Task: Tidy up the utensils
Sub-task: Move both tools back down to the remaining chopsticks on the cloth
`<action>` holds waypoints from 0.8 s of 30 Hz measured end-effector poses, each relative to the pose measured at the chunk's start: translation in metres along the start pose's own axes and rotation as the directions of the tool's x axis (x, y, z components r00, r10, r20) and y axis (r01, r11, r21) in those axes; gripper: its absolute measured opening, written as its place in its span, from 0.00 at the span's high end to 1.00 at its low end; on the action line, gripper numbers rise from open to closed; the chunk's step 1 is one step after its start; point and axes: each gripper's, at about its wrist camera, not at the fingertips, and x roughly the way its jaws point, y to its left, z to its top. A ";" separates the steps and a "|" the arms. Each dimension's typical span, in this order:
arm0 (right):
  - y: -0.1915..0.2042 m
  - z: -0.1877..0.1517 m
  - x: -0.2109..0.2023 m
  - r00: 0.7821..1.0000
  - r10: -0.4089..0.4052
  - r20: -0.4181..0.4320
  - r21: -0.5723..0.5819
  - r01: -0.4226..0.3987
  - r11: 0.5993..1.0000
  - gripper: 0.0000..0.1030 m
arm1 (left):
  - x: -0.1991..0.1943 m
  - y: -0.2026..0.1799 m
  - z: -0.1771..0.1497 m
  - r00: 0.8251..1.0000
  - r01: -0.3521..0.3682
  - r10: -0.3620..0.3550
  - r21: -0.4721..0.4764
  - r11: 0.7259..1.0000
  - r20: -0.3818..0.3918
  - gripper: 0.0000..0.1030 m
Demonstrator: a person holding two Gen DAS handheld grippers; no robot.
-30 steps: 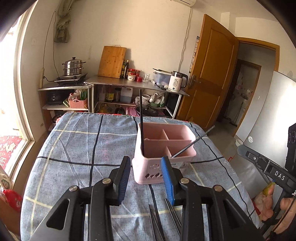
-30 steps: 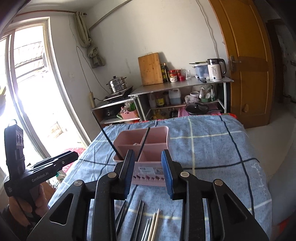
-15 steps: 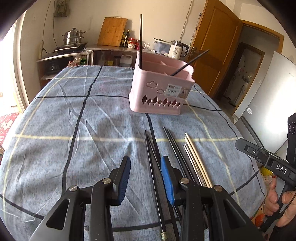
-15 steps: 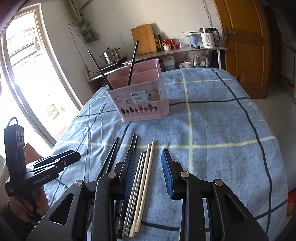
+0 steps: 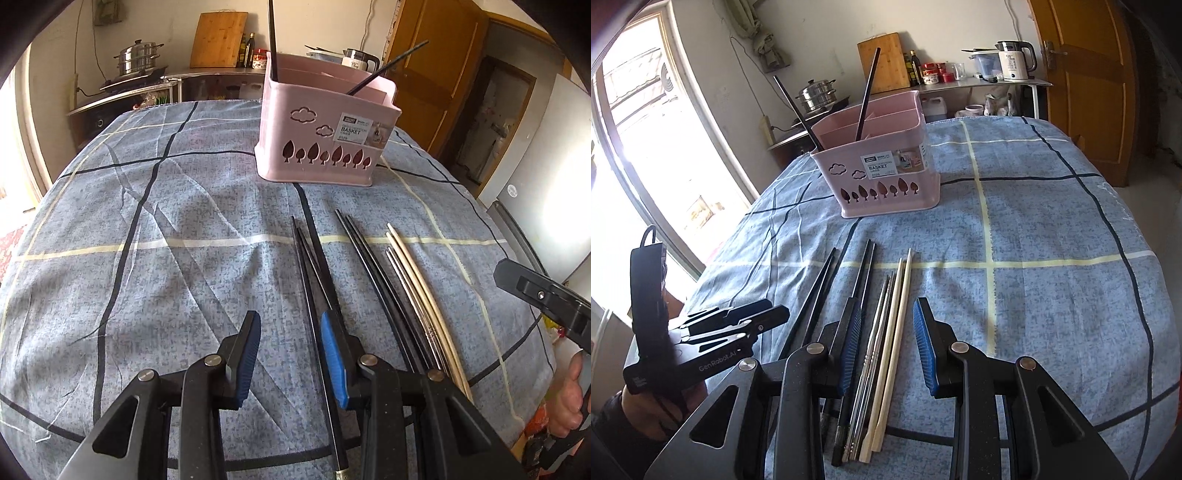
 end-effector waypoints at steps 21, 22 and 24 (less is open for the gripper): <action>0.007 0.013 0.031 0.999 0.008 -0.042 -0.014 -0.008 1.000 0.70 | 0.023 -0.001 0.012 0.996 -0.082 0.084 0.063 0.995 -0.027 0.89; 0.009 0.015 0.033 0.999 0.007 -0.044 -0.019 -0.008 1.000 0.70 | 0.022 0.002 0.011 0.995 -0.092 0.094 0.062 0.994 -0.028 0.91; 0.012 0.019 0.040 0.998 0.011 -0.054 -0.030 -0.012 0.999 0.70 | 0.021 0.007 0.011 0.995 -0.093 0.095 0.051 0.994 -0.029 0.92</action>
